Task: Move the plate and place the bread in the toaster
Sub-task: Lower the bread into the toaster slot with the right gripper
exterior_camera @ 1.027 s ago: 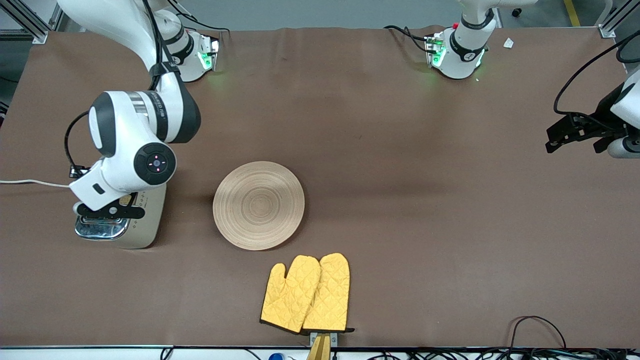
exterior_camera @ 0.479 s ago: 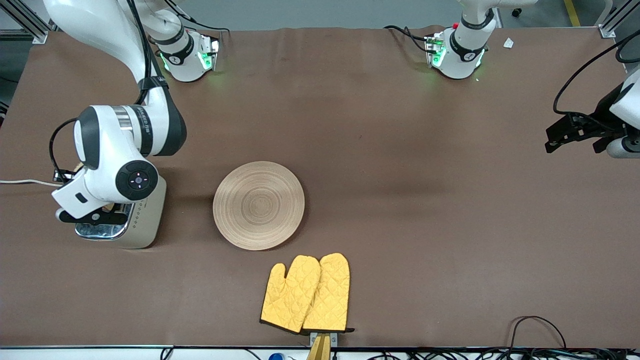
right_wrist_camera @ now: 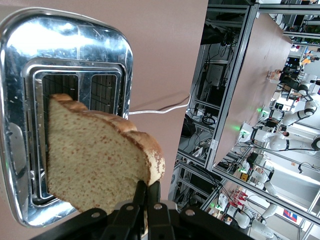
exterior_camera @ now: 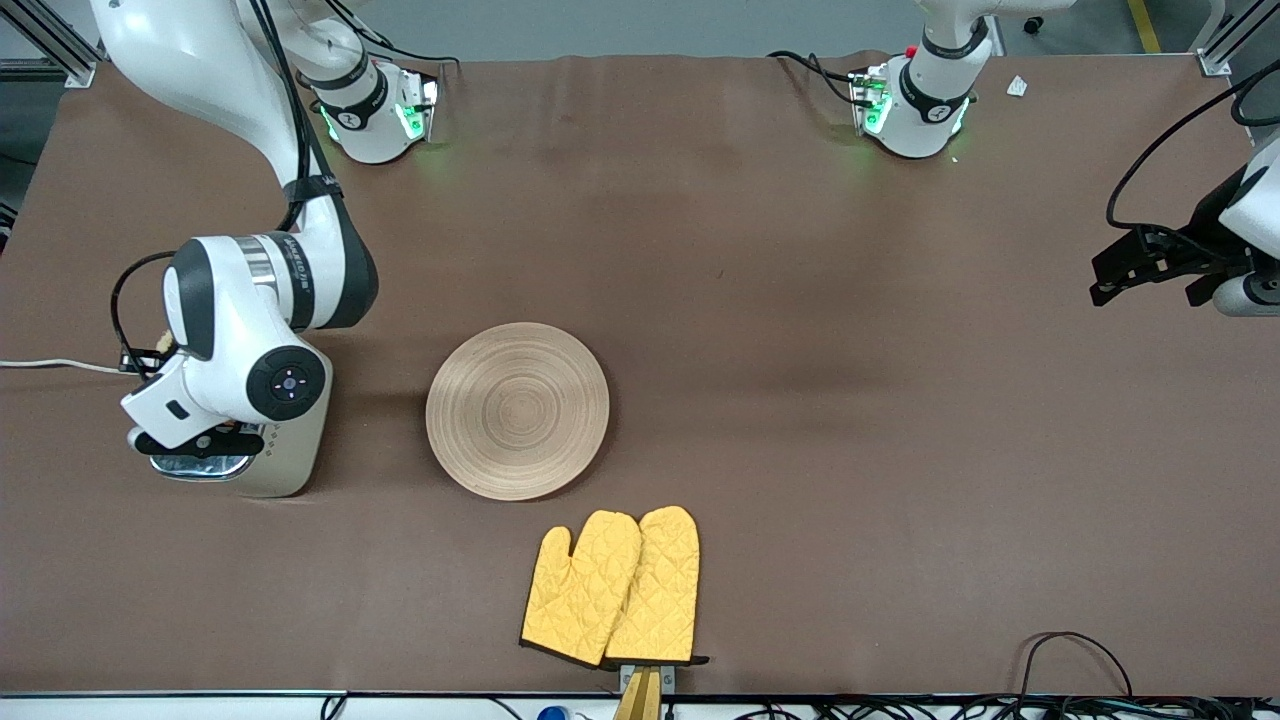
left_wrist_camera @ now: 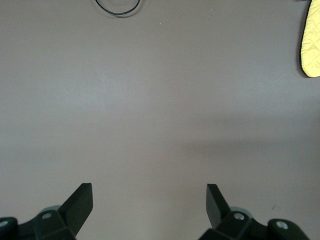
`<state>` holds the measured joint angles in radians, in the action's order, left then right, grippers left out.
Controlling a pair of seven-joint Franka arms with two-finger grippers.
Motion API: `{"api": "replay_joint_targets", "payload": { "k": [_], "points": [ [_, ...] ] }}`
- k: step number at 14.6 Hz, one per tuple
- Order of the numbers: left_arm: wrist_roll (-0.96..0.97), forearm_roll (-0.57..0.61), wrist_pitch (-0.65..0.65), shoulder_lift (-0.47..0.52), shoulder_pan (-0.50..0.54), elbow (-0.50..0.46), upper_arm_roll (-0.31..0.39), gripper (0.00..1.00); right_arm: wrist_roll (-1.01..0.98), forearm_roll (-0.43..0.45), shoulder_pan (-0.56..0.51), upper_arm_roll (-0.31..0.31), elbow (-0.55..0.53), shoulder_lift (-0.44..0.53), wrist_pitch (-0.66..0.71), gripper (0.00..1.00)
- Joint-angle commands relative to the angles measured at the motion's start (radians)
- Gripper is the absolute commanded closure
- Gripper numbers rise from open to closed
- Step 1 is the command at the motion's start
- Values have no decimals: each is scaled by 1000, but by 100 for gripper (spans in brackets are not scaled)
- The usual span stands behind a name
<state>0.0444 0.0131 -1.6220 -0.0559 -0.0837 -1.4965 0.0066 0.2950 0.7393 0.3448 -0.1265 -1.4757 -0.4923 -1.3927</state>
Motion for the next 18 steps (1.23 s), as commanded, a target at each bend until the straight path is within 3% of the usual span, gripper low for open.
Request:
{"api": "replay_joint_targets", "payload": {
  "k": [1,11,13,18],
  "points": [
    [8,8,-4,8,-7,-8,3,0,-5,23,-12,13,-5,-8,-11,100],
    [6,8,-4,8,-7,-8,3,0,6,9,-27,13,-5,-80,-106,99],
    [8,8,-4,8,-7,-8,3,0,10,3,-29,15,-3,-81,-109,94],
    [5,8,-4,8,-5,-8,3,0,29,-92,-17,16,6,-94,-105,15]
  ]
}}
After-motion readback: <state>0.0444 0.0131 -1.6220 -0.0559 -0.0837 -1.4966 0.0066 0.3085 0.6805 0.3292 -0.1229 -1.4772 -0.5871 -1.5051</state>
